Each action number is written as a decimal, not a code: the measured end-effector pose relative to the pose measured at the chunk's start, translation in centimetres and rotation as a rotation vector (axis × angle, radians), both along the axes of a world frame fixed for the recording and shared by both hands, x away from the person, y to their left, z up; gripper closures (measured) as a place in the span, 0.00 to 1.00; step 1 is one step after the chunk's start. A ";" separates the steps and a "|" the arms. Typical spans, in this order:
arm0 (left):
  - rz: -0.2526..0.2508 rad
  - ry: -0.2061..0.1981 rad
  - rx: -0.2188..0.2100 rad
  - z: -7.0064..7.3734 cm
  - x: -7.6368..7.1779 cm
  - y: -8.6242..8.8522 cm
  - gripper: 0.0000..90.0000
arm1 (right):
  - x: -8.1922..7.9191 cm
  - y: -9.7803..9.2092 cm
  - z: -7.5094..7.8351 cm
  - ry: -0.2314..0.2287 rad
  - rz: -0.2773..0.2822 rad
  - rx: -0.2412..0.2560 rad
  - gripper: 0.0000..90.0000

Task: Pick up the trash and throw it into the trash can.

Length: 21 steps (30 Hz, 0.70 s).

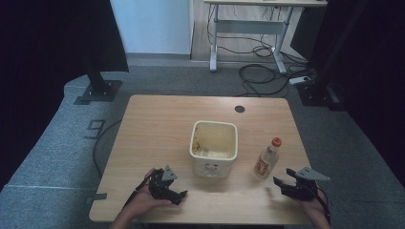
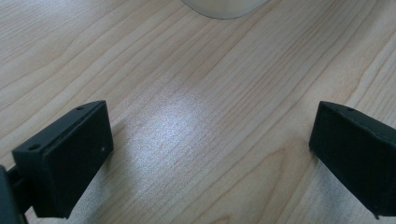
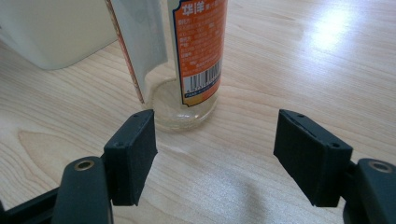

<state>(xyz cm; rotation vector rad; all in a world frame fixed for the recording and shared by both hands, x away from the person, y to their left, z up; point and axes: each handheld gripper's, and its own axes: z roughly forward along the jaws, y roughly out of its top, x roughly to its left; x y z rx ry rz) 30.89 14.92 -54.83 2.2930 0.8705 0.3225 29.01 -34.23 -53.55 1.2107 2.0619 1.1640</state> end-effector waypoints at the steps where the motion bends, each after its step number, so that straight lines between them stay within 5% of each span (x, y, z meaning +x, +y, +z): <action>1: 0.000 0.000 -0.001 0.0 0.0 0.0 0.00 | 0.0 0.0 0.1 -0.001 -0.002 0.002 0.33; 11: -0.001 0.000 0.000 0.0 0.0 0.0 0.00 | -0.9 0.2 2.0 -0.085 -0.008 -0.001 0.36; 21: 0.000 -0.001 -0.001 0.0 0.0 0.0 0.00 | -1.4 0.3 3.9 -0.132 -0.018 0.058 0.38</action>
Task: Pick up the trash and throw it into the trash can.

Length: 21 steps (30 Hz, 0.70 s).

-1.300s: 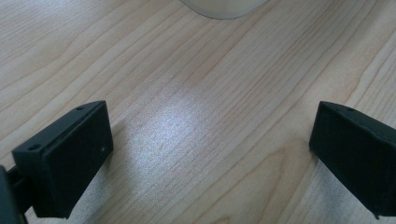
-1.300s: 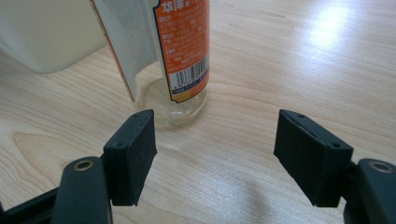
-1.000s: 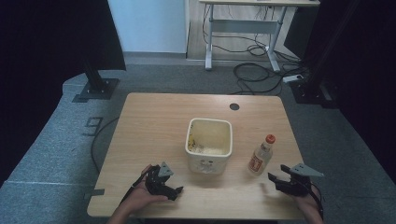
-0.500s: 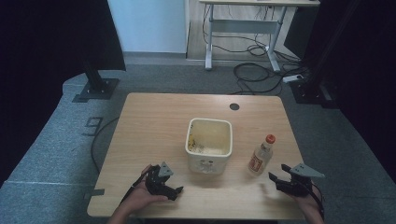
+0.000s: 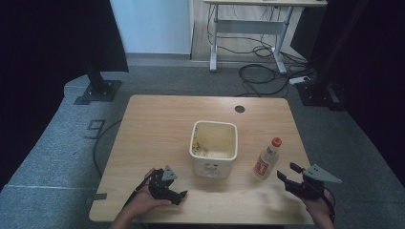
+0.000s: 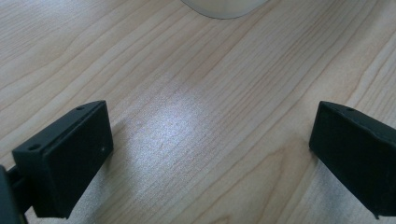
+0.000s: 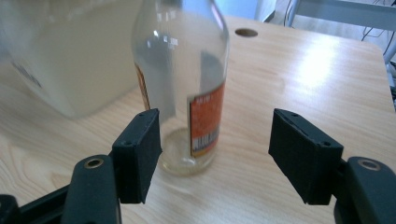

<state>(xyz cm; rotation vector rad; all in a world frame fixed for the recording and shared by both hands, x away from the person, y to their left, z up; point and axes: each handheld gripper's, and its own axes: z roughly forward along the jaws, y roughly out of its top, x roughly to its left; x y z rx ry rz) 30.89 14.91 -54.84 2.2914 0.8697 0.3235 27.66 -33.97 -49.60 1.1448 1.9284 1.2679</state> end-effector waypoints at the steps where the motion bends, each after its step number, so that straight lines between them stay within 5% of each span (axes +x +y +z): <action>1: 0.000 0.000 0.000 0.0 0.0 0.0 0.00 | 0.0 0.0 0.2 -0.005 -0.003 0.002 0.38; 21: -0.003 0.001 -0.001 0.0 0.0 0.0 0.00 | 0.4 0.2 3.9 -0.092 0.005 0.068 0.40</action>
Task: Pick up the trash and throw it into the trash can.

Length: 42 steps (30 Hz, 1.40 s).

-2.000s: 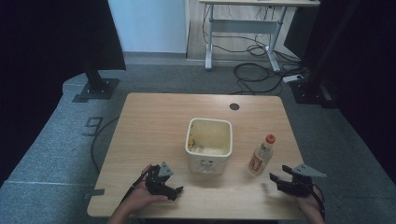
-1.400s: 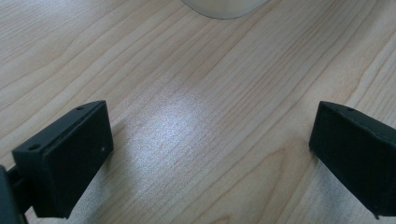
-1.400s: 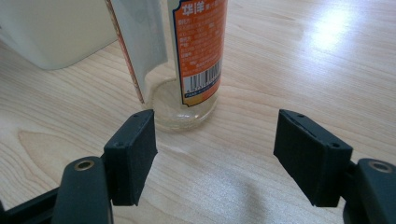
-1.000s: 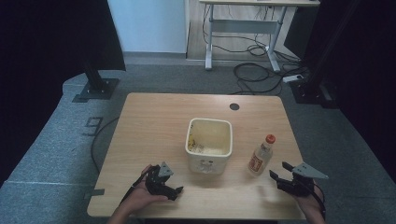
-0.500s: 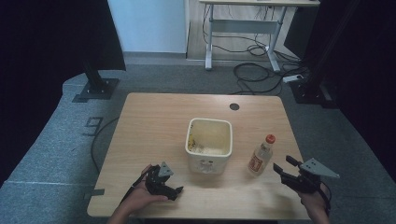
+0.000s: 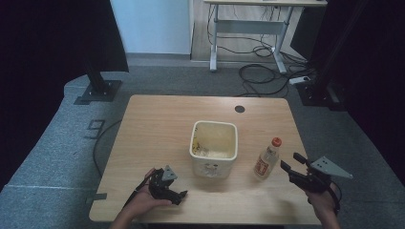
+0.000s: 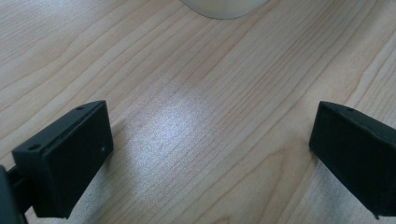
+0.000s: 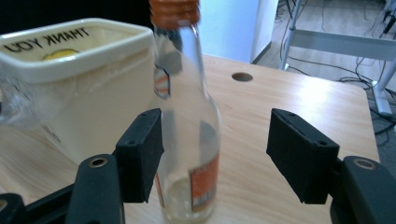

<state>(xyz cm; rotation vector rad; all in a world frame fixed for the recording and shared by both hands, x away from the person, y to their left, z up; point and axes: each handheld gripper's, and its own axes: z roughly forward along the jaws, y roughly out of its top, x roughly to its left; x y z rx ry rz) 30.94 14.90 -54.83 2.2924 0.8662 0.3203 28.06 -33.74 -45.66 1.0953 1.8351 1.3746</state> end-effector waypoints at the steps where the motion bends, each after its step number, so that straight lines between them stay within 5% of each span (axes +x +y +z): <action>1: 0.000 0.000 0.000 0.0 0.0 0.0 0.00 | 0.1 0.2 0.2 -0.002 0.007 0.005 0.40; 25: 0.003 0.000 0.001 0.0 0.0 0.0 0.00 | 2.5 2.8 0.7 0.000 0.041 -0.039 0.40; 42: 0.004 0.000 0.001 0.0 0.0 0.0 0.00 | 4.9 3.7 0.6 0.026 0.025 0.010 0.39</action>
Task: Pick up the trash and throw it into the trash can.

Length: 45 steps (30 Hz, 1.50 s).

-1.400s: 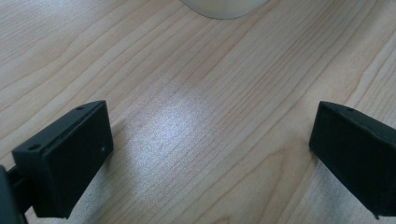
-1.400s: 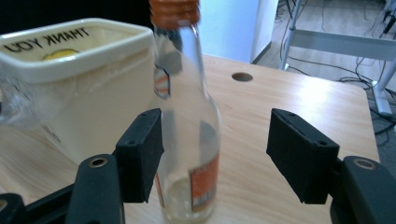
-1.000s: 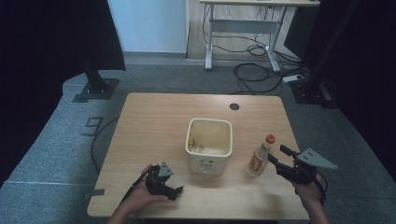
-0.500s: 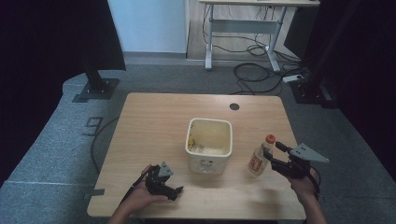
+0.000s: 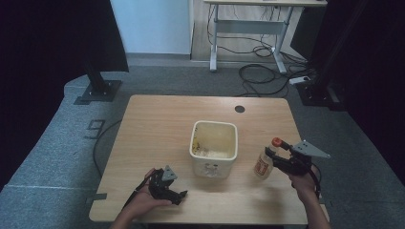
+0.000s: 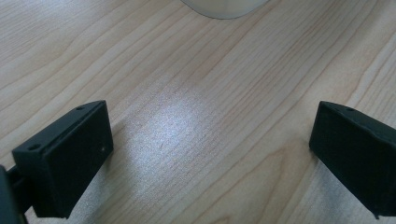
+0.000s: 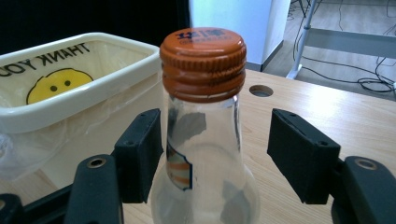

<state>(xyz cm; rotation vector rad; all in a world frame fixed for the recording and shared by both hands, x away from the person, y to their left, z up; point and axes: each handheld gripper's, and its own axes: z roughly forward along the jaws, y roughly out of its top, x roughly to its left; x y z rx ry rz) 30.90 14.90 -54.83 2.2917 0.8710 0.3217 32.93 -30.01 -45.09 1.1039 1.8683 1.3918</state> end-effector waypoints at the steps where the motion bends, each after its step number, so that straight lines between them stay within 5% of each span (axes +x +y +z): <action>1: 0.000 0.000 -0.001 0.0 0.0 0.0 0.00 | 0.1 0.0 0.0 -0.001 0.000 0.000 0.39; 13: 0.000 0.000 -0.001 0.0 0.0 0.0 0.00 | 0.3 0.6 0.0 -0.017 0.005 -0.006 0.61; 24: 0.002 0.000 -0.002 0.0 0.0 0.0 0.00 | 0.0 0.8 0.5 -0.012 -0.009 -0.029 0.62; 45: 0.002 -0.002 0.000 0.0 0.0 0.0 0.00 | -2.1 1.2 4.4 -0.123 0.019 0.023 0.62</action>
